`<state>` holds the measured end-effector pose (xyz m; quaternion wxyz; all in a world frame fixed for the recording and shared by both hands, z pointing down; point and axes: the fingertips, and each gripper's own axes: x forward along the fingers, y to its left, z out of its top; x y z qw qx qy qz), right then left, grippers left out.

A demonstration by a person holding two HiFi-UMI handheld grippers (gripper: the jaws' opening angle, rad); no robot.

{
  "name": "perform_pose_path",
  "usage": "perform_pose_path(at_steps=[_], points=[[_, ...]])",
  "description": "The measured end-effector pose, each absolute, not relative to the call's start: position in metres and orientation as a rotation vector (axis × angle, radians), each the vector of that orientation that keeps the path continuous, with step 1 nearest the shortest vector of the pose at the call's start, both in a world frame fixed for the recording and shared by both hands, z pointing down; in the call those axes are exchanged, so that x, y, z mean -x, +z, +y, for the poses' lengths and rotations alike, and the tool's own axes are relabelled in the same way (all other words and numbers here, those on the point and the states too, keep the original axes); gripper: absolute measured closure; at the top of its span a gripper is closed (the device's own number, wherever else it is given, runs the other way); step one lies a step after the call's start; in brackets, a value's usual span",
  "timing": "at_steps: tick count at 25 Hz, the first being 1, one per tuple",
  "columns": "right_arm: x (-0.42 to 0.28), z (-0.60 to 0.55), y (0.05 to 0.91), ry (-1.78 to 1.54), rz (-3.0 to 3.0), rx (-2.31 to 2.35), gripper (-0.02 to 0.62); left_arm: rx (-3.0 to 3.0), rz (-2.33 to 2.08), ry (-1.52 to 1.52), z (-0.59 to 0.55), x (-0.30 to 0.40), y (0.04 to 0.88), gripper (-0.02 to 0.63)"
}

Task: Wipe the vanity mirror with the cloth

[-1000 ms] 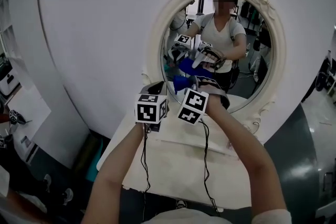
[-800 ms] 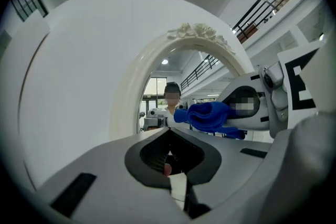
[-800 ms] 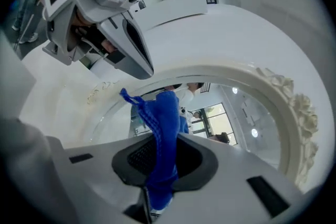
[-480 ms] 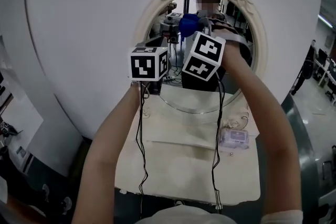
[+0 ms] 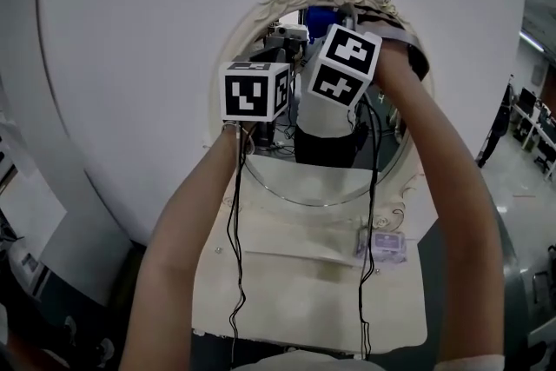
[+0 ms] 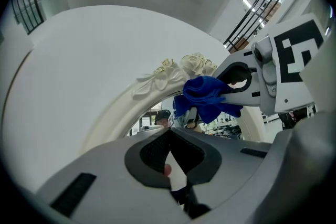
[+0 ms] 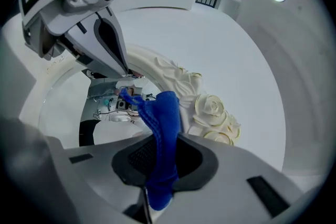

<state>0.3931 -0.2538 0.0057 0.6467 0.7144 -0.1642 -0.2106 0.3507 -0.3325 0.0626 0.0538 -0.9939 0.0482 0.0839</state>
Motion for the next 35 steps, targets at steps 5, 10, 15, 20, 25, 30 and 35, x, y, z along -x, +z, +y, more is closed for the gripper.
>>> perform_pose_path(at_steps=[5,10,15,20,25,30,35], points=[[-0.399,-0.259,0.014,-0.474,-0.381,-1.614,0.523,3.022,0.159,0.240,-0.337,-0.354,0.069,0.603],[-0.400,-0.264,0.024,-0.458,-0.396,-1.607,0.523,3.040,0.163,0.214,-0.342,-0.357,0.087,0.602],[-0.398,-0.265,0.050,-0.424,-0.424,-1.600,0.523,3.058,0.160,0.163,-0.343,-0.358,0.116,0.602],[-0.399,-0.267,0.088,-0.380,-0.461,-1.583,0.523,3.083,0.153,0.104,-0.344,-0.358,0.149,0.602],[-0.399,-0.266,0.139,-0.328,-0.514,-1.564,0.523,3.085,0.141,0.063,-0.342,-0.353,0.187,0.603],[-0.400,-0.266,0.191,-0.287,-0.565,-1.546,0.523,3.091,0.154,-0.015,-0.342,-0.353,0.229,0.602],[-0.398,-0.267,0.237,-0.246,-0.634,-1.560,0.523,3.125,0.171,-0.102,-0.342,-0.353,0.271,0.603]])
